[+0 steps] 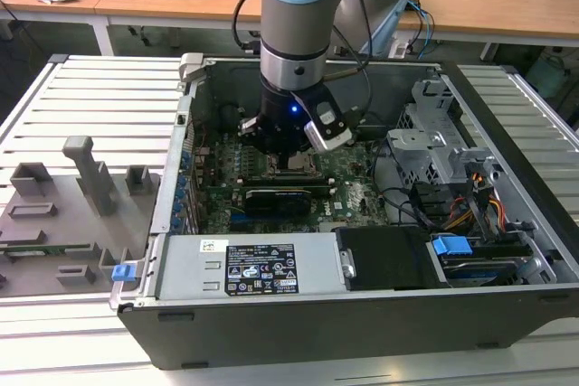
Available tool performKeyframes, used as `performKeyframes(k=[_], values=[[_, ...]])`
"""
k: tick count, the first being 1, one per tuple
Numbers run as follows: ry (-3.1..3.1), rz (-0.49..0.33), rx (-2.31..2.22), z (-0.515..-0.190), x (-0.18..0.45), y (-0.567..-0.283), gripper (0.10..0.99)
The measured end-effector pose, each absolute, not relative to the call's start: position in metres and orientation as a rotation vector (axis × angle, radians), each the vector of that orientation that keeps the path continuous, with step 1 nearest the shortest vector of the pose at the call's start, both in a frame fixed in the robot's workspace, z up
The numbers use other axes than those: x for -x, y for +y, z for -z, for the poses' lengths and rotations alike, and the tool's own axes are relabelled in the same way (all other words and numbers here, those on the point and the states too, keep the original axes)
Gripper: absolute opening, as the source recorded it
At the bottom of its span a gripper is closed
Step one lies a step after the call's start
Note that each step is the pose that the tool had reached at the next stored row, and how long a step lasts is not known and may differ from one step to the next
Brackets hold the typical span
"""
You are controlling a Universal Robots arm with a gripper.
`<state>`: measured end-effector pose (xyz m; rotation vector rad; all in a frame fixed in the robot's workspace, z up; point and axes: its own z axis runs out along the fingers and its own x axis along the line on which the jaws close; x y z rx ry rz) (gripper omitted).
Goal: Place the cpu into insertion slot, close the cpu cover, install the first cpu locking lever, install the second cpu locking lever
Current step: 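Install the second cpu locking lever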
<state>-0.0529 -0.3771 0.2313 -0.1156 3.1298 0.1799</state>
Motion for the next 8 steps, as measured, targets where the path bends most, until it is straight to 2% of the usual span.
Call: performKeyframes(k=[3,8], values=[[3.129,-0.183,0.128,-0.223,0.055,-0.377,0.106],[3.124,-0.242,0.152,-0.219,0.062,-0.381,0.106]])
